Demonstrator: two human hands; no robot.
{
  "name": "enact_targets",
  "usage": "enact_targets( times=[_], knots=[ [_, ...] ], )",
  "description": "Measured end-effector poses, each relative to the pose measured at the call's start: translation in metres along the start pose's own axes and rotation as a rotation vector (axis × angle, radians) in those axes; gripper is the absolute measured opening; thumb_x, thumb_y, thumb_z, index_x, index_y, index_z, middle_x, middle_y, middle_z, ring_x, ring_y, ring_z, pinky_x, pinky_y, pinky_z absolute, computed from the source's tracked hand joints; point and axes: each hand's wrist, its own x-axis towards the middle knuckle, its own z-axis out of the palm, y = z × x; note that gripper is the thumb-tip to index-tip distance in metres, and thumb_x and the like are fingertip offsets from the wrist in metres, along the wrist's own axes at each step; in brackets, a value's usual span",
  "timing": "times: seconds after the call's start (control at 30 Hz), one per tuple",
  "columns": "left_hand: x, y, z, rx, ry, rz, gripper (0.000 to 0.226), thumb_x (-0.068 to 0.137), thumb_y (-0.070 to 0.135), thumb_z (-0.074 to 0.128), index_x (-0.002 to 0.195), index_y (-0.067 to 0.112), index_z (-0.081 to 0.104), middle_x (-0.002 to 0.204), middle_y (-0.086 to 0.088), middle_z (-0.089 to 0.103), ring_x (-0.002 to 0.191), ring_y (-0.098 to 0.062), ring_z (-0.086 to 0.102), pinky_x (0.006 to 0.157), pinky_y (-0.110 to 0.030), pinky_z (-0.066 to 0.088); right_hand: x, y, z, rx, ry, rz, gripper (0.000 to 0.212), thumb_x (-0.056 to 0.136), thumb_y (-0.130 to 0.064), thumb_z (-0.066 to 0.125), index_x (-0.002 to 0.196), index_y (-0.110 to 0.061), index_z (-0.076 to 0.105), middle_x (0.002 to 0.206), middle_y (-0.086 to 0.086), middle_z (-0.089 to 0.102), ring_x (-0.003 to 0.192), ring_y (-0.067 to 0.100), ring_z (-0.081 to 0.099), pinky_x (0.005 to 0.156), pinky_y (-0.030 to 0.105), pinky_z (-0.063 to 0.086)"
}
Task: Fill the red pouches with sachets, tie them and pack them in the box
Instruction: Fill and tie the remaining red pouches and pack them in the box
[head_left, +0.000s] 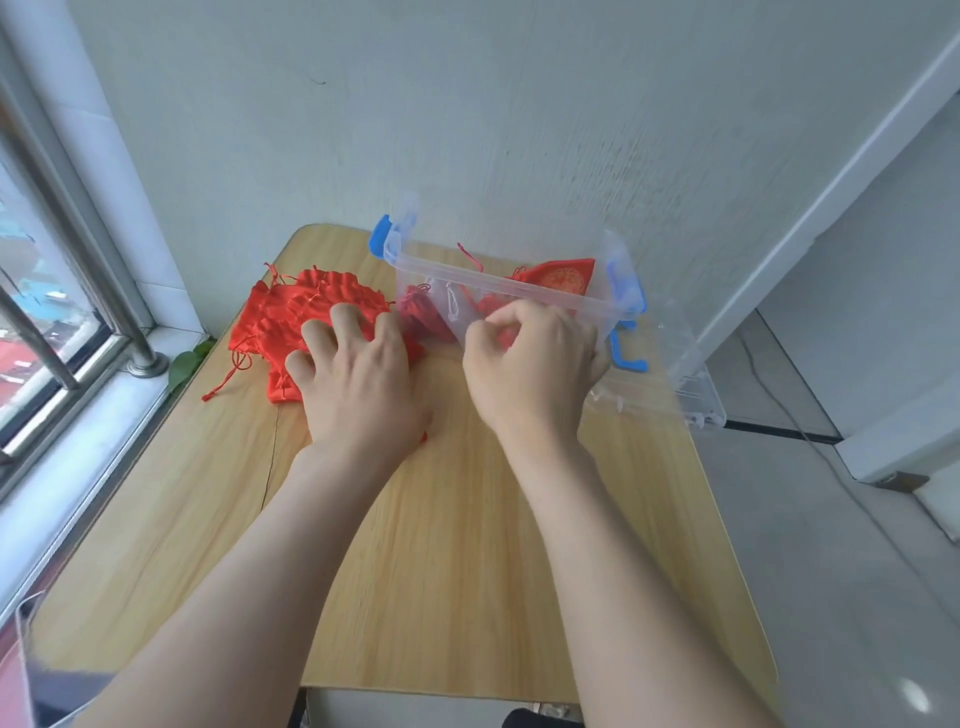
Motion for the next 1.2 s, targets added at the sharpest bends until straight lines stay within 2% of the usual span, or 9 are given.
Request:
enact_targets(
  times=[0.13,0.43,0.53,0.6,0.73,0.87,1.0,1.1,1.2],
  knots=[
    [-0.004,-0.001,-0.002,0.070,0.020,0.008,0.055,0.079,0.005,0.065,0.131,0.016,0.051,0.133,-0.015,0.041,0.118,-0.040,0.042,0.094,-0.050,0.037,-0.024,0.006,-0.004,0.118,-0.182,0.156,0.016,0.089,-0.036,0.060,0.091,-0.030,0.074,0.096,-0.009,0.074,0.106,0.029,0.061,0.094,0.041,0.040],
    [-0.005,-0.003,-0.001,0.040,0.112,0.045,0.040,0.083,0.000,0.061,0.117,0.021,0.061,0.105,-0.002,0.064,0.109,-0.034,0.044,0.090,-0.047,0.028,-0.055,0.024,-0.006,0.222,-0.351,0.268,0.012,0.095,-0.025,0.064,0.088,-0.028,0.074,0.079,-0.019,0.064,0.098,0.022,0.067,0.099,0.043,0.053],
    [-0.003,0.001,0.002,-0.109,0.137,0.168,0.035,0.081,0.002,0.063,0.110,0.022,0.065,0.103,0.005,0.069,0.106,-0.032,0.045,0.085,-0.042,0.026,-0.051,0.022,-0.013,0.349,-0.358,0.317,0.015,0.096,-0.025,0.064,0.104,-0.027,0.076,0.098,-0.013,0.071,0.102,0.018,0.068,0.091,0.032,0.055],
    [-0.002,0.007,0.003,-0.282,0.116,0.293,0.035,0.080,0.005,0.068,0.109,0.025,0.068,0.098,0.009,0.069,0.102,-0.029,0.053,0.089,-0.045,0.040,-0.047,0.022,-0.015,0.497,-0.354,0.390,0.020,0.094,-0.032,0.067,0.114,-0.033,0.073,0.113,-0.012,0.073,0.108,0.012,0.068,0.091,0.031,0.056],
    [-0.008,0.023,-0.001,-0.568,0.023,0.411,0.048,0.070,-0.005,0.071,0.110,0.021,0.072,0.090,0.010,0.072,0.085,-0.013,0.069,0.084,-0.036,0.054,-0.034,0.028,-0.018,0.670,-0.388,0.481,0.027,0.085,-0.044,0.069,0.109,-0.034,0.075,0.110,-0.016,0.077,0.105,0.002,0.069,0.094,0.032,0.056],
    [-0.015,0.037,-0.001,-0.703,-0.052,0.405,0.049,0.075,-0.006,0.073,0.115,0.023,0.072,0.093,0.012,0.074,0.085,-0.004,0.072,0.082,-0.029,0.059,-0.026,0.044,-0.029,0.693,-0.430,0.480,0.013,0.088,-0.030,0.069,0.091,-0.020,0.078,0.078,-0.018,0.070,0.076,0.005,0.065,0.074,0.026,0.051],
    [-0.016,0.047,0.001,-0.756,-0.092,0.382,0.051,0.079,0.012,0.081,0.127,0.025,0.068,0.113,0.014,0.068,0.103,-0.005,0.068,0.092,-0.028,0.057,-0.024,0.056,-0.039,0.767,-0.393,0.521,0.011,0.093,-0.019,0.071,0.094,-0.015,0.081,0.077,-0.011,0.074,0.069,0.002,0.064,0.062,0.010,0.049],
    [-0.016,0.051,0.003,-0.758,-0.224,0.248,0.065,0.082,0.028,0.085,0.141,0.029,0.058,0.123,0.018,0.060,0.118,-0.005,0.060,0.099,-0.023,0.049,-0.022,0.060,-0.042,0.841,-0.351,0.598,0.016,0.094,-0.016,0.069,0.104,-0.021,0.082,0.091,-0.004,0.082,0.081,0.007,0.073,0.069,0.020,0.056],
    [-0.013,0.056,0.004,-0.918,-0.417,-0.013,0.056,0.085,0.035,0.080,0.137,0.027,0.062,0.123,0.012,0.069,0.109,-0.004,0.068,0.089,-0.029,0.056,-0.020,0.060,-0.043,0.894,-0.323,0.677,0.019,0.096,-0.014,0.067,0.102,-0.024,0.081,0.089,-0.004,0.080,0.074,0.004,0.070,0.064,0.021,0.054]
  ],
)
